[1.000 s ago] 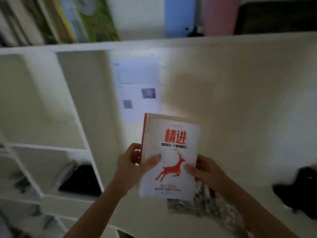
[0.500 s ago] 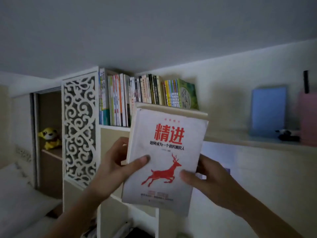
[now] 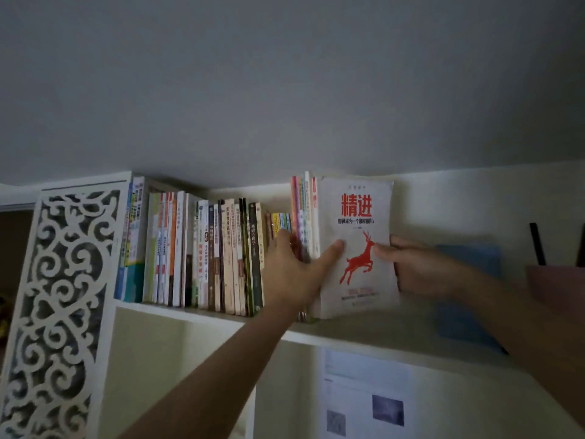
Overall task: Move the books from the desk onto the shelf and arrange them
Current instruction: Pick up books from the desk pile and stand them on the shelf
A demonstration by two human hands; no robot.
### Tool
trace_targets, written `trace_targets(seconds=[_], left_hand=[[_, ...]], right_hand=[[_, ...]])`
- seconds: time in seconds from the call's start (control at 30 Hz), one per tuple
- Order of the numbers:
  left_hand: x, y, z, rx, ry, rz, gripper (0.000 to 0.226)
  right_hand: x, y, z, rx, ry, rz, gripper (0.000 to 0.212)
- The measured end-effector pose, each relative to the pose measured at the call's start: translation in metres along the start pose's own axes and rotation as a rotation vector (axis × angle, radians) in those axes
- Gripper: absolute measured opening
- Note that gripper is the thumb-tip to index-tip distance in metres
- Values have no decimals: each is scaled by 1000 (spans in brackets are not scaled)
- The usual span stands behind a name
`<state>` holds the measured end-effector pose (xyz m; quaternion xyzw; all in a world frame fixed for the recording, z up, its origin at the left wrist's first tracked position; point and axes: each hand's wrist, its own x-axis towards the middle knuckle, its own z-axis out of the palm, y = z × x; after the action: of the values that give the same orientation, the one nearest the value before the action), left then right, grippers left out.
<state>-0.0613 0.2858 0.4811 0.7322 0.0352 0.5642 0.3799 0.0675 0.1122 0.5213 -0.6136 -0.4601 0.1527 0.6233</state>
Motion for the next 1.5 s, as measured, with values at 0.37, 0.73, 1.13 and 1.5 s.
trace_targets(seconds=[0.37,0.73,1.13,1.5], left_hand=[[18,-42,27,550,-54,41,80],[-12,-53,10,430,-286,135,114],[-9,-58,33,465,-219,86,112],[-9,-73,30,521,-202,413,100]], right_hand=[[60,52,-27,-29,48,146,45],[66,61,-2,-476,117,49,20],[47,69,-5,-643,-204,188,70],[43,56,9,-445,-188,7,91]])
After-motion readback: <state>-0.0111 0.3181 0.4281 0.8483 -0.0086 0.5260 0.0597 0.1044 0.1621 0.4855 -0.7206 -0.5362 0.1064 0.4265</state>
